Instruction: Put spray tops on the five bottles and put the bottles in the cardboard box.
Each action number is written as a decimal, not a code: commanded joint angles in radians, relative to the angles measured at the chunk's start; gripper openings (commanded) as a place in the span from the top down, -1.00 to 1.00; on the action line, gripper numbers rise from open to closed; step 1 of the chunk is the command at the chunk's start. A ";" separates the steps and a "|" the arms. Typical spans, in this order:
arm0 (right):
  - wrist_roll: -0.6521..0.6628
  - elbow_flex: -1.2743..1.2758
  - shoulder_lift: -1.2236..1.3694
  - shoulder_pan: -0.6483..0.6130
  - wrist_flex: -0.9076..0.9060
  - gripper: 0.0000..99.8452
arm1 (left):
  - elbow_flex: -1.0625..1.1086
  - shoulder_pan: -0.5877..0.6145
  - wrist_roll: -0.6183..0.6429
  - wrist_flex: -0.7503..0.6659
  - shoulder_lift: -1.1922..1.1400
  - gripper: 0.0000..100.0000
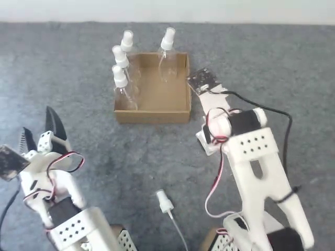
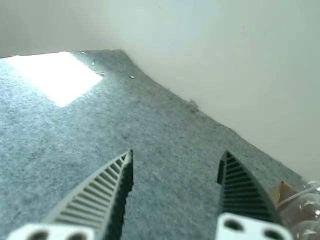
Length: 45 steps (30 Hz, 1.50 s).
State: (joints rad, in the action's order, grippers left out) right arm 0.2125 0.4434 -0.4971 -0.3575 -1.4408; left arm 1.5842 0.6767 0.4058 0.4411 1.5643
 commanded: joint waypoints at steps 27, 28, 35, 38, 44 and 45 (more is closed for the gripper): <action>-0.273 0.440 -0.481 0.093 0.501 0.85 | -0.070 -0.034 -0.044 0.147 0.012 0.49; -0.273 0.462 -0.487 0.101 0.516 0.85 | -0.091 -0.043 -0.046 0.183 0.012 0.49; -0.304 0.559 -0.498 0.124 0.607 0.85 | -0.197 -0.077 -0.135 0.330 0.012 0.49; -0.321 0.560 -0.498 0.157 0.610 0.85 | -0.257 -0.101 -0.187 0.399 0.012 0.49; -0.321 0.563 -0.493 0.186 0.610 0.85 | -0.418 -0.175 -0.279 0.582 0.005 0.49; -0.321 0.565 -0.495 0.186 0.610 0.85 | -0.441 -0.184 -0.290 0.605 0.005 0.49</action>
State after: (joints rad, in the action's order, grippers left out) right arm -0.0990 1.0157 -0.9620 -0.1811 -0.8546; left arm 1.2789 0.5263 0.1711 0.9536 1.5643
